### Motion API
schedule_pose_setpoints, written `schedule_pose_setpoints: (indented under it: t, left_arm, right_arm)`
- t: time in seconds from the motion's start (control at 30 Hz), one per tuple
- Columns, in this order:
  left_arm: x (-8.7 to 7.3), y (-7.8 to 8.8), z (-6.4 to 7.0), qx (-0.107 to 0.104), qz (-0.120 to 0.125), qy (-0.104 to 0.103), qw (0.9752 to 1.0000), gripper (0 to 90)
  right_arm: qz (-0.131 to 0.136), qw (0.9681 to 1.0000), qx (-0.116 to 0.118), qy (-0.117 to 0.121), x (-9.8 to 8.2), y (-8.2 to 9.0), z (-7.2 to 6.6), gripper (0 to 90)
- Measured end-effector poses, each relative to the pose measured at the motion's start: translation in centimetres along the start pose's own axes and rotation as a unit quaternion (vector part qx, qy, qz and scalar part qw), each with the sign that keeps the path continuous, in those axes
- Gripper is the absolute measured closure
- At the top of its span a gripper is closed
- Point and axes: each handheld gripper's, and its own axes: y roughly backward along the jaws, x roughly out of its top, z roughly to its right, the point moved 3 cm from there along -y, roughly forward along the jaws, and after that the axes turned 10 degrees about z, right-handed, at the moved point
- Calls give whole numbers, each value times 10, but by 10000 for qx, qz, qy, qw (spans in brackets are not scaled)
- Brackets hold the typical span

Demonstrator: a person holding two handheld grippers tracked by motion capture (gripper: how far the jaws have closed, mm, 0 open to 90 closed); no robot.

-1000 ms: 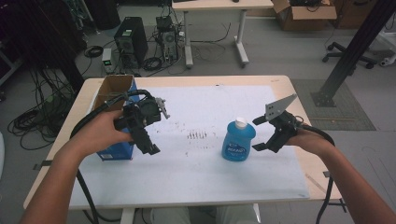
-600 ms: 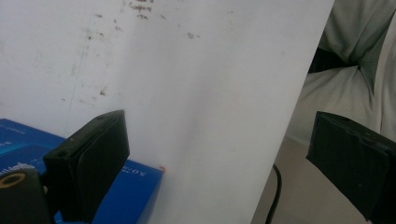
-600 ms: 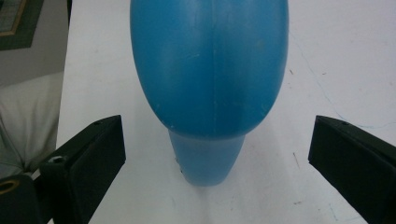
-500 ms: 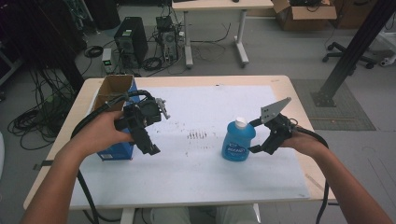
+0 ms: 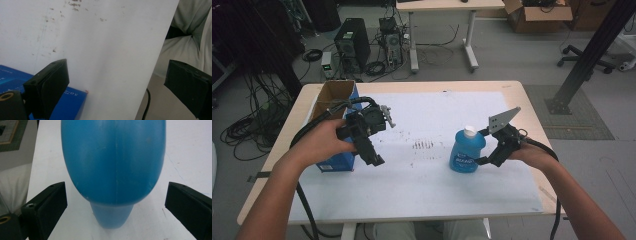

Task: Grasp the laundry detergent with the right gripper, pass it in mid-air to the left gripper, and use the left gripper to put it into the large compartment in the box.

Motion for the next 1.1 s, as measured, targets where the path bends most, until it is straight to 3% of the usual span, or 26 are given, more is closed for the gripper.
schedule_pose_setpoints:
  t: [1.1]
  left_arm:
    - [1, -2, 0, -16, -37, 5, 10000, 59]
  right_arm:
    - [476, 9989, -49, -13, -7, -23, -3, 54]
